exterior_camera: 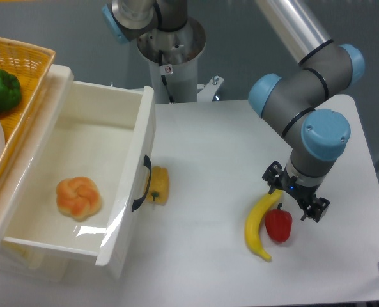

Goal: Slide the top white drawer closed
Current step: 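Lift the gripper up from beside the banana and red pepper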

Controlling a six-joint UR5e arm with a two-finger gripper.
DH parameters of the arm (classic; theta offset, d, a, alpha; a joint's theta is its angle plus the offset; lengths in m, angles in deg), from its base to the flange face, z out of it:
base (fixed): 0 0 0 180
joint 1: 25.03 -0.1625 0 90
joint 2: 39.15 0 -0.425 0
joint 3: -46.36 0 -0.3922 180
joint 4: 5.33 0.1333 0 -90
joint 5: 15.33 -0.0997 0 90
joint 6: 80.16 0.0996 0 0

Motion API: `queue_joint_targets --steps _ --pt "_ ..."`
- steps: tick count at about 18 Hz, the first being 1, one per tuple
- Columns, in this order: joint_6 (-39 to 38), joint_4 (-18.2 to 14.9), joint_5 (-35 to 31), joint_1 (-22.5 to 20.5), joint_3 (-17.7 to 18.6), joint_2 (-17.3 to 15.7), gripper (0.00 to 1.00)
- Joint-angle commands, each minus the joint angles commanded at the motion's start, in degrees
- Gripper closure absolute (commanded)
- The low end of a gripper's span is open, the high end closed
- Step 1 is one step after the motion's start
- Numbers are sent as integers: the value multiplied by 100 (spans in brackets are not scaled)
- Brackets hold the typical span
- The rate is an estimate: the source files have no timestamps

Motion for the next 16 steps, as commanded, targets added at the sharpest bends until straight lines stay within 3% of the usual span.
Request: queue_joint_targets --steps 6,9,16 --pt "-9 17 122 0 157 -18 0" --pt "-184 473 378 -9 527 -123 0" --pt "-1669 501 414 245 633 -158 0"
